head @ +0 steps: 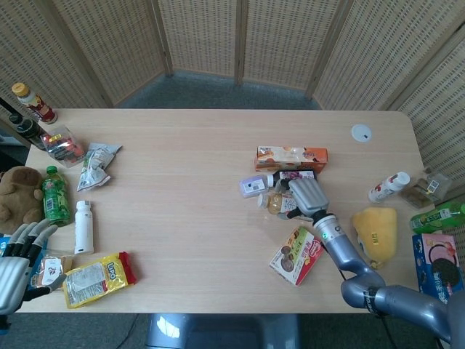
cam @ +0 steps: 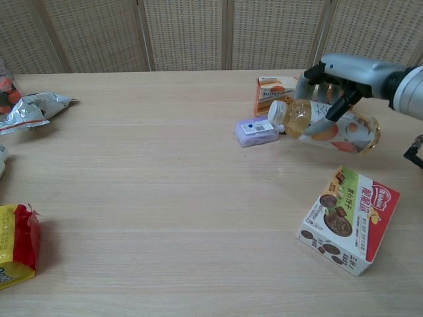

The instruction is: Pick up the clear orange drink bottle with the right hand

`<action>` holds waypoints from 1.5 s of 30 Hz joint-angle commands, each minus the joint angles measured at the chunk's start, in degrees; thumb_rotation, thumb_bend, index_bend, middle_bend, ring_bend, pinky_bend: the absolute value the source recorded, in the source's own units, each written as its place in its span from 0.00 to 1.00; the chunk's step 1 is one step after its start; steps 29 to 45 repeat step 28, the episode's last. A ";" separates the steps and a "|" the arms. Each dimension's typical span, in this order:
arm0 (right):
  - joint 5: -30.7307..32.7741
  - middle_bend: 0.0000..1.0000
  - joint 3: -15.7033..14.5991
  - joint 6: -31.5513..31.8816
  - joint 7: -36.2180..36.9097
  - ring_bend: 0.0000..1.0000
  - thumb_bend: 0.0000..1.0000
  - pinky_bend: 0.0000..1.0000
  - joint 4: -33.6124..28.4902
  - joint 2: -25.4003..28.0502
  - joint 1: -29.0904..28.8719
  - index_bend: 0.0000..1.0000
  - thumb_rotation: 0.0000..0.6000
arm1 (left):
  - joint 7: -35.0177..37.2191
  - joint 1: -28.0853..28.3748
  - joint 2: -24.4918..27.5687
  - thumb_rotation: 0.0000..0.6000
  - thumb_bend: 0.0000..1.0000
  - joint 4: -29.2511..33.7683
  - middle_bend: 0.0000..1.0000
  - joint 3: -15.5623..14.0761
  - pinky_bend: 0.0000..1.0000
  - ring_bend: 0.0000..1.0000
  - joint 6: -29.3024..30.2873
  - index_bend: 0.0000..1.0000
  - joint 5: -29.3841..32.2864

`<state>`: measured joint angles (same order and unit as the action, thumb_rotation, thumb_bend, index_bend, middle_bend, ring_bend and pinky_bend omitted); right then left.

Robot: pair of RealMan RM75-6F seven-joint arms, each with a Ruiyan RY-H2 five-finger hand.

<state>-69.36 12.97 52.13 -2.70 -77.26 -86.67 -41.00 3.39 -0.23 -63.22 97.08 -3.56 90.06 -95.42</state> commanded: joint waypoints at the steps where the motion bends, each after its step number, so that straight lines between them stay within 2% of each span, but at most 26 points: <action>1: -1.01 0.85 1.51 2.17 -1.26 0.79 0.12 0.78 -6.08 4.48 0.38 0.56 1.00 | -0.11 0.01 -0.07 1.00 0.22 0.05 0.07 -0.02 0.00 0.00 -0.01 0.11 -0.07; 8: 0.65 0.84 4.18 2.74 -3.53 0.79 0.12 0.78 -13.48 9.78 -0.47 0.56 1.00 | -0.22 -0.25 0.04 1.00 0.22 0.34 0.07 -0.12 0.00 0.00 0.57 0.11 -0.36; 19: 3.32 0.84 6.60 3.48 -6.32 0.79 0.12 0.78 -20.04 14.14 -2.08 0.56 1.00 | 0.00 -0.81 0.49 1.00 0.22 0.72 0.07 -0.33 0.00 0.00 1.73 0.11 -1.00; 28: 4.57 0.84 6.64 4.03 -7.47 0.79 0.12 0.78 -22.07 15.76 -2.66 0.56 1.00 | 0.20 -1.10 0.37 1.00 0.22 0.47 0.07 -0.51 0.00 0.00 1.99 0.11 -1.19; 45: 4.57 0.84 6.64 4.03 -7.47 0.79 0.12 0.78 -22.07 15.76 -2.66 0.56 1.00 | 0.20 -1.10 0.37 1.00 0.22 0.47 0.07 -0.51 0.00 0.00 1.99 0.11 -1.19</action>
